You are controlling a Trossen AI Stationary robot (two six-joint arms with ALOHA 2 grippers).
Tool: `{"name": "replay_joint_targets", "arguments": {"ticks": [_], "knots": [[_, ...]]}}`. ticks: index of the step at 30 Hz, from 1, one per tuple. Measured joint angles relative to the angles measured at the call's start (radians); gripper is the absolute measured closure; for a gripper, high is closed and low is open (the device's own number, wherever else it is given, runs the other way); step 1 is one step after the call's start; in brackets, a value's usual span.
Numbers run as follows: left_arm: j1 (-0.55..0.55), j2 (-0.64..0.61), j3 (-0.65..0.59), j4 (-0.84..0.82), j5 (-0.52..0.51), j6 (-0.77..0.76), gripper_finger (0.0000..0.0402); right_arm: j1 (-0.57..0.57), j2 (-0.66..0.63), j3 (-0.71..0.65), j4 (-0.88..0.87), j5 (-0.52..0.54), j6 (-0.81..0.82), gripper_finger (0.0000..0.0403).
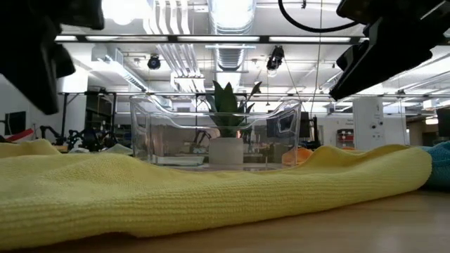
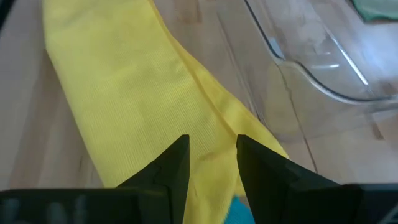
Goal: Fold microfiber towels
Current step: Fold the right yellow microfiber towel
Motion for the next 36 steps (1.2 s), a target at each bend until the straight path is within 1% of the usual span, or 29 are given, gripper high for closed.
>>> {"name": "replay_joint_targets", "arguments": {"ticks": [3,7,9,10,13,16,21,25,30,33,36], "knots": [[0.003,0.019,-0.014,0.081,-0.035,0.015,0.0401,0.000,0.000,-0.009,0.031,0.000,0.006,0.0277],[0.004,0.041,-0.019,0.162,-0.077,0.026,0.0402,0.000,0.000,-0.023,0.036,0.000,0.019,0.0255],[0.004,0.058,-0.022,0.238,-0.094,0.059,0.0401,0.000,0.000,-0.036,0.039,0.000,0.019,0.0245],[0.004,0.071,-0.023,0.274,-0.095,0.081,0.0401,0.000,0.000,-0.043,0.039,0.001,0.025,0.0241],[0.004,0.122,-0.023,0.388,-0.090,0.153,0.0401,0.000,0.000,-0.060,0.040,0.051,0.052,0.0237],[0.003,0.186,-0.023,0.480,-0.055,0.182,0.0401,0.000,0.000,-0.070,0.039,0.063,0.061,0.0241],[0.004,0.288,-0.006,0.492,-0.019,0.172,0.0401,-0.002,0.000,-0.072,0.040,0.069,0.063,0.0254],[0.005,0.326,0.001,0.502,0.057,0.144,0.0402,-0.009,0.000,-0.072,0.039,0.068,0.064,0.0264],[-0.002,0.319,-0.012,0.490,0.142,0.123,0.0402,-0.021,0.000,-0.072,0.039,0.057,0.108,0.0262],[-0.006,0.294,-0.012,0.409,0.210,0.129,0.0401,-0.032,0.000,-0.072,0.039,0.020,0.147,0.0247],[-0.007,0.266,-0.012,0.308,0.255,0.125,0.0401,-0.033,0.000,-0.080,0.040,0.015,0.168,0.0228]]}}
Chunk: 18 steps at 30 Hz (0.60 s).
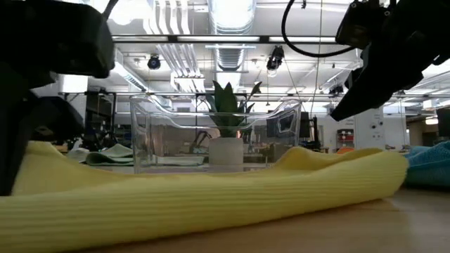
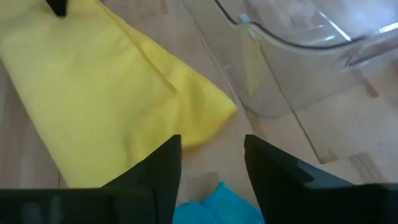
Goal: Fold microfiber towels
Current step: Fold the right yellow microfiber towel
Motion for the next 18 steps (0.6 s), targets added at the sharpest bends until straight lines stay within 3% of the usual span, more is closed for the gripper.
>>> {"name": "replay_joint_targets", "arguments": {"ticks": [7,14,18], "knots": [[0.001,-0.081,-0.009,-0.124,-0.006,-0.001,0.0402,0.000,0.055,-0.018,0.088,0.000,-0.022,0.0207],[0.003,-0.138,0.005,-0.076,-0.168,0.018,0.0402,0.000,0.198,-0.015,0.247,-0.002,-0.082,0.0215],[0.012,-0.128,0.011,0.041,-0.248,0.074,0.0402,0.002,0.245,-0.015,0.292,-0.008,-0.081,0.0222]]}}
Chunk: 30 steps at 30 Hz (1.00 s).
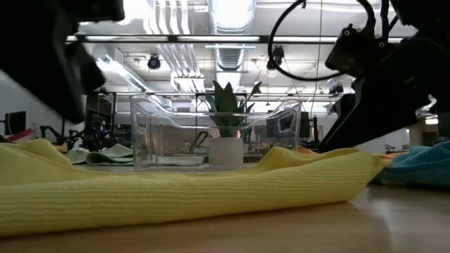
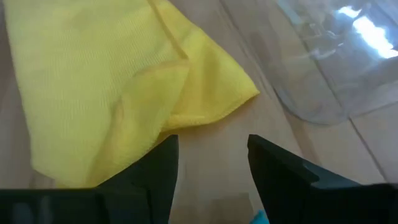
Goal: Fold microfiber towels
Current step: Fold the right yellow microfiber towel
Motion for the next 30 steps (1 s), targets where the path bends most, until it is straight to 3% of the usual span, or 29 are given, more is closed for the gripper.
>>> {"name": "replay_joint_targets", "arguments": {"ticks": [12,21,25,30], "knots": [[0.108,0.172,0.029,0.333,-0.053,0.151,0.0402,0.001,-0.002,0.000,0.000,0.000,-0.013,0.0231],[0.132,0.342,0.174,0.322,-0.006,0.230,0.0402,0.001,-0.003,0.000,-0.002,-0.011,-0.016,0.0232],[0.126,0.365,0.185,0.315,0.056,0.206,0.0402,0.001,-0.003,0.000,0.001,-0.051,0.013,0.0230],[0.107,0.354,0.191,0.184,0.095,0.131,0.0402,0.003,-0.003,-0.002,0.047,-0.120,0.053,0.0215]]}}
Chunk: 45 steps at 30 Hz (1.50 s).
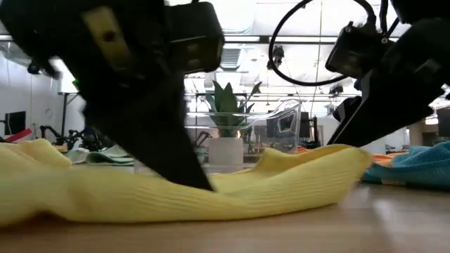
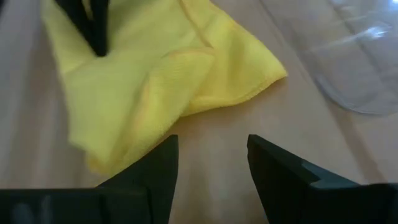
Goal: Fold microfiber towels
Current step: Fold the right yellow microfiber towel
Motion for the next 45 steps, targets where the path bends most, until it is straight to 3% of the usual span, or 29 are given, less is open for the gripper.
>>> {"name": "replay_joint_targets", "arguments": {"ticks": [10,14,22,29,38,42,45], "knots": [[-0.019,-0.008,-0.001,-0.062,0.015,0.004,0.0402,0.022,0.124,0.003,0.220,-0.005,-0.071,0.0205],[-0.026,-0.007,-0.003,-0.074,0.020,0.013,0.0402,0.022,0.191,0.029,0.238,0.008,-0.257,0.0206],[-0.058,-0.006,-0.005,-0.137,0.028,0.064,0.0402,0.023,0.244,0.082,0.238,0.143,-0.601,0.0219],[-0.058,-0.006,-0.008,-0.138,0.030,0.063,0.0402,0.024,0.252,0.124,0.240,0.112,-0.801,0.0225],[-0.058,-0.006,-0.010,-0.131,0.021,0.062,0.0402,0.017,0.345,0.202,0.244,0.059,-0.877,0.0227],[-0.058,-0.006,-0.012,-0.127,0.017,0.061,0.0402,0.017,0.357,0.223,0.237,0.059,-0.908,0.0251],[-0.058,-0.006,-0.012,-0.126,0.016,0.061,0.0402,0.017,0.349,0.223,0.236,0.060,-0.915,0.0295]]}}
